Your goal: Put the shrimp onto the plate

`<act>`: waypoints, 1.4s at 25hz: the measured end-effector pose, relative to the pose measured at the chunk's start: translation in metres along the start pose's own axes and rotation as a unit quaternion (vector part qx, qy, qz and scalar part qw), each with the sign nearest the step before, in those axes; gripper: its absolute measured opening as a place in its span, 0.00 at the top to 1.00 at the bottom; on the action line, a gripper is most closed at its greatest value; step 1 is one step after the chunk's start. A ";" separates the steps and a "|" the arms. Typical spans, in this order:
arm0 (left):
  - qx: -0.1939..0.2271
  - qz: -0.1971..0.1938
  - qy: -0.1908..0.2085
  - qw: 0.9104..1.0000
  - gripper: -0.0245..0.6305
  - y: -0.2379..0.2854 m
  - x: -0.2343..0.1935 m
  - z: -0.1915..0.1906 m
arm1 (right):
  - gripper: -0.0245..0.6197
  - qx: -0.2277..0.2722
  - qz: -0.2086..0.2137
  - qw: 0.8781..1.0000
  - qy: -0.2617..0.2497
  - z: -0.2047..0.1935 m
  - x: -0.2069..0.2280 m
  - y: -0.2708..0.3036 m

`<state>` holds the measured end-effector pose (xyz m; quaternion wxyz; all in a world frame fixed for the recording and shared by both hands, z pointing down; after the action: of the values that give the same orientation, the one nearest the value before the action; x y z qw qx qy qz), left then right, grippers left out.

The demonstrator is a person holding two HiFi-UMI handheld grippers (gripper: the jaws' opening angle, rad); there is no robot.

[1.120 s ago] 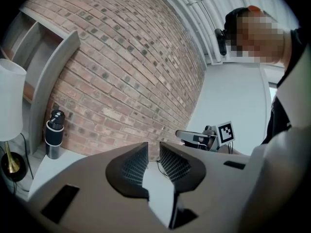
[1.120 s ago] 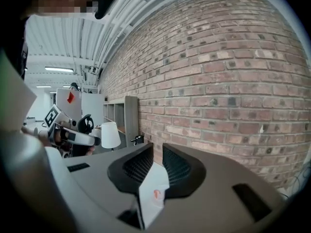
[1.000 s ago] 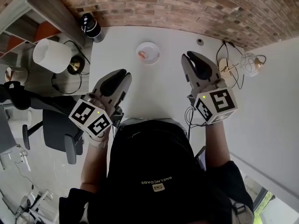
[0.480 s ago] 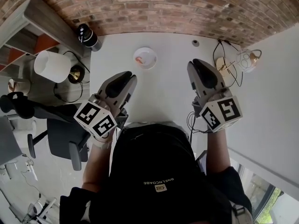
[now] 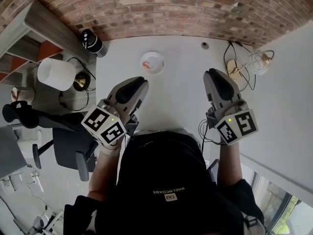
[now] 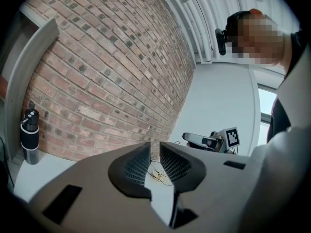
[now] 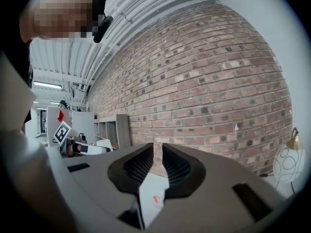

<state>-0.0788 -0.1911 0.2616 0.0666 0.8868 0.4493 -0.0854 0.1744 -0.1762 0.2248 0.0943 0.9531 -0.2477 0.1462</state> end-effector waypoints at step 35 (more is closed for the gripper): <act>-0.005 -0.040 -0.012 0.999 0.87 0.023 -0.007 0.004 | 0.87 0.015 -0.021 1.000 0.010 -0.005 0.015 -0.001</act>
<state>-0.0641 -0.2109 0.2597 0.0729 0.8668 0.4837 -0.0967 0.1861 -0.1808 0.2347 0.0854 0.9579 -0.2247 0.1572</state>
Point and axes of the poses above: the fingertips, and each gripper's own axes: y forward along the fingers, x to its right, z out of its top, the point moved 6 cm from there along -y, backward along the fingers, and after that the axes turned 13 degrees about y, right-handed, at the moved point
